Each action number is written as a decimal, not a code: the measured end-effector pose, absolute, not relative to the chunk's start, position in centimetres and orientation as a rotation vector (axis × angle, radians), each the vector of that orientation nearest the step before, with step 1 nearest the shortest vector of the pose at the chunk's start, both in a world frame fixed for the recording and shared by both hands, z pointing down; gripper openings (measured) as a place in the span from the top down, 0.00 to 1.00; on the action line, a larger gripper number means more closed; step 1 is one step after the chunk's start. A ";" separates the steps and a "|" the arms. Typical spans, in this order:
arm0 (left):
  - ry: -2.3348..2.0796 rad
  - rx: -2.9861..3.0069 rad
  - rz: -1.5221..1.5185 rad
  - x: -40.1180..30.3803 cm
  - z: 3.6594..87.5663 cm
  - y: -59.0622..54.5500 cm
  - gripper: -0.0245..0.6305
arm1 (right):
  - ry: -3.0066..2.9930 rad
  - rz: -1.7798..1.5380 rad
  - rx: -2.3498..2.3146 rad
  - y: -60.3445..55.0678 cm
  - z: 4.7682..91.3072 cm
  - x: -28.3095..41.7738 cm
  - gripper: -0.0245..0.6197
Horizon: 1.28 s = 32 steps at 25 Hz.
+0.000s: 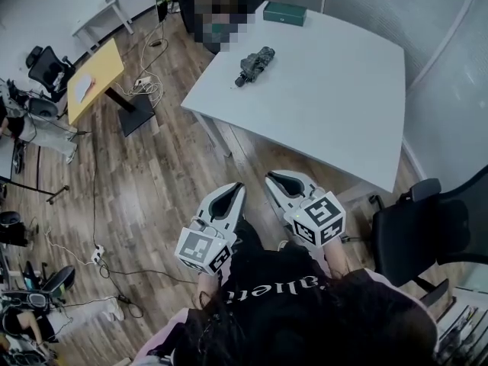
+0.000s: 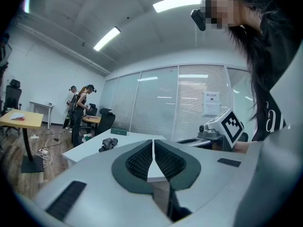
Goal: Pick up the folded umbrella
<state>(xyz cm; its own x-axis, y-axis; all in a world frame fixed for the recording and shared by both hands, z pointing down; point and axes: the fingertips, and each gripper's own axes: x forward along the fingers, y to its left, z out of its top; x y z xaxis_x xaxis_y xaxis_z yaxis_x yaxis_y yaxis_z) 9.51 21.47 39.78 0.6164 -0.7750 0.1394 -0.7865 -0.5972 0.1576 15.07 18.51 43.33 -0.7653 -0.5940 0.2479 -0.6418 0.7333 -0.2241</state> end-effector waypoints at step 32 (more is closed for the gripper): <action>-1.086 2.688 0.077 -9.4 41.2 0.0 0.92 | -2.593 0.615 1.207 -1.6 45.8 -2.4 0.90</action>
<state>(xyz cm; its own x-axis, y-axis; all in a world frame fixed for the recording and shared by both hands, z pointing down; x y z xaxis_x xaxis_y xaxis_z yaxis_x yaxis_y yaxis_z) -9.38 0.02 41.15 0.7220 -0.6779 0.1384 -0.6907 -0.6944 0.2019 -2.36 -1.59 45.81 -0.6403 -0.6779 0.3613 -0.7679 0.5761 -0.2801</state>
